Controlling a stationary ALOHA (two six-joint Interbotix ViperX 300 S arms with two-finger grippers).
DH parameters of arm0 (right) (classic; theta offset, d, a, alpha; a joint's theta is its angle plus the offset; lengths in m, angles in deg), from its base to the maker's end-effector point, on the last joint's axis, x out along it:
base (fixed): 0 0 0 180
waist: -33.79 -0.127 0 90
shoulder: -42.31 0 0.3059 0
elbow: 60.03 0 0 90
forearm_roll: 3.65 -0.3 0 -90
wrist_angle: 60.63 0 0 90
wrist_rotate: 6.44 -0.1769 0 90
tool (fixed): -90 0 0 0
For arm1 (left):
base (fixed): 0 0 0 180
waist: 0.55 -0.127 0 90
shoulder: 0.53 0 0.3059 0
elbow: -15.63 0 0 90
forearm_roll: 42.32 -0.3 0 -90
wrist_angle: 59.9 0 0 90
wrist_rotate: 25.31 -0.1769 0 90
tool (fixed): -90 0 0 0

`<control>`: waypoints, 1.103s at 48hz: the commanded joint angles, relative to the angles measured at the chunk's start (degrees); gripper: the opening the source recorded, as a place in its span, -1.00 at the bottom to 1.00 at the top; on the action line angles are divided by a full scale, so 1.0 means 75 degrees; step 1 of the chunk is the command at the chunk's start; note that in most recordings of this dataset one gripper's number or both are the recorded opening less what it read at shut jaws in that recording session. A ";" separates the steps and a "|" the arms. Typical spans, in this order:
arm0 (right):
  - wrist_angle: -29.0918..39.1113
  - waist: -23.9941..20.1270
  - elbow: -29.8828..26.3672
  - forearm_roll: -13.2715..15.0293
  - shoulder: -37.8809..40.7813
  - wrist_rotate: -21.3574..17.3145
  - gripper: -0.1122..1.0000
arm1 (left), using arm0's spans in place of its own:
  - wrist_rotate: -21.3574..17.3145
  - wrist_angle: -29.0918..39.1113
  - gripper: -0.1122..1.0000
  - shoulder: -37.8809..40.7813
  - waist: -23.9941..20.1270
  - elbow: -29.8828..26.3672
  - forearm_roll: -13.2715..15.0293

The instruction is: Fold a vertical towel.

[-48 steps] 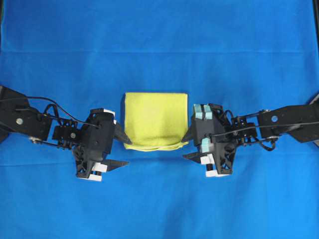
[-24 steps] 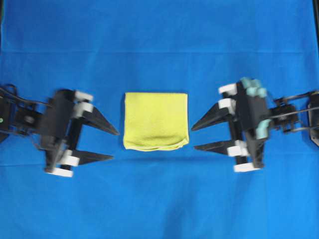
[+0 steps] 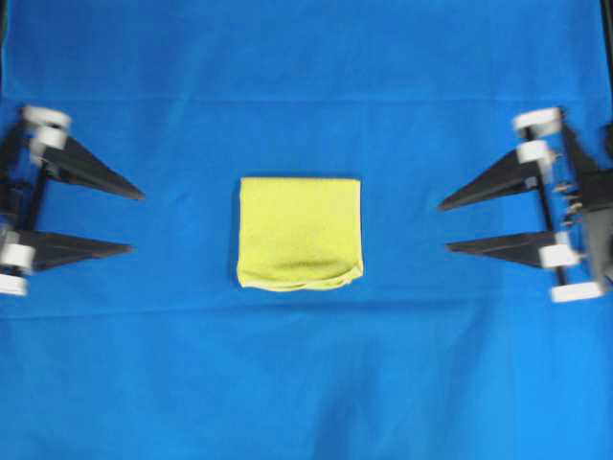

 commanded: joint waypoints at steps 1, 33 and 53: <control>0.0023 0.0070 0.0164 0.0059 -0.0539 0.0012 0.16 | -0.0059 0.0152 0.32 -0.0539 -0.0070 0.0141 -0.0023; -0.1008 0.0902 0.3199 -0.0141 -0.3117 -0.0457 0.16 | 0.0270 0.0211 0.31 -0.3574 -0.0563 0.2566 -0.0023; -0.0961 0.0902 0.3211 -0.0129 -0.3070 -0.0469 0.16 | 0.0270 0.0223 0.31 -0.3574 -0.0563 0.2566 -0.0012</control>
